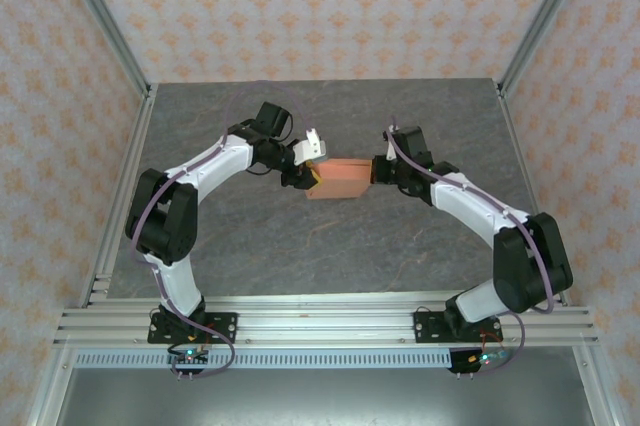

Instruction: Fold the paper box

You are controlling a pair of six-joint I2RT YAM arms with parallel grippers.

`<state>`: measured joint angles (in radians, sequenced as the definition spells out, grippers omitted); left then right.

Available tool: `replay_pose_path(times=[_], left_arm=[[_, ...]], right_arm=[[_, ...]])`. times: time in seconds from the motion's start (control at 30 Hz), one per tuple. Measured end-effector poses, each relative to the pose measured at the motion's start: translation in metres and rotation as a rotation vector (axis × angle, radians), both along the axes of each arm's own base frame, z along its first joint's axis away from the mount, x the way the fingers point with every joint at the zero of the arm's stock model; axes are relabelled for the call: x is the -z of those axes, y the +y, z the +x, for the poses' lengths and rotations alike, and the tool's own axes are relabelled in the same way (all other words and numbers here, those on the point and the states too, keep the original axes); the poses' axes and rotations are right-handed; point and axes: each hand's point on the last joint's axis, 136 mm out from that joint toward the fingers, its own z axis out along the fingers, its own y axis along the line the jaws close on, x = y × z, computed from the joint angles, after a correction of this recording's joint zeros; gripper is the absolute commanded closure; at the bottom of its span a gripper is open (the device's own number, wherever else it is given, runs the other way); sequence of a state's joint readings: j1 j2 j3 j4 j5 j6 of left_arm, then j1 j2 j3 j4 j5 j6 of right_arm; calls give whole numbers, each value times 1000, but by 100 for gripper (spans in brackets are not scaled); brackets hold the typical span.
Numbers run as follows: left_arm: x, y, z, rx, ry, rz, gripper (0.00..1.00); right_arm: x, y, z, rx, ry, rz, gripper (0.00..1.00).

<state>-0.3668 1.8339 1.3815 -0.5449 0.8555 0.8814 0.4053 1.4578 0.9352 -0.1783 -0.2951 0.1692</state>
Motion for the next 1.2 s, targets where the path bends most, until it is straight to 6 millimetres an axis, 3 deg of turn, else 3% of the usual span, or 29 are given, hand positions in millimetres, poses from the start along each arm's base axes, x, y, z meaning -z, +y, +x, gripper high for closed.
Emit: replay_pose_path(times=[1.2], left_arm=[[5, 0, -1, -4, 16, 47, 67]], right_arm=[[3, -1, -4, 64, -170, 59, 100]])
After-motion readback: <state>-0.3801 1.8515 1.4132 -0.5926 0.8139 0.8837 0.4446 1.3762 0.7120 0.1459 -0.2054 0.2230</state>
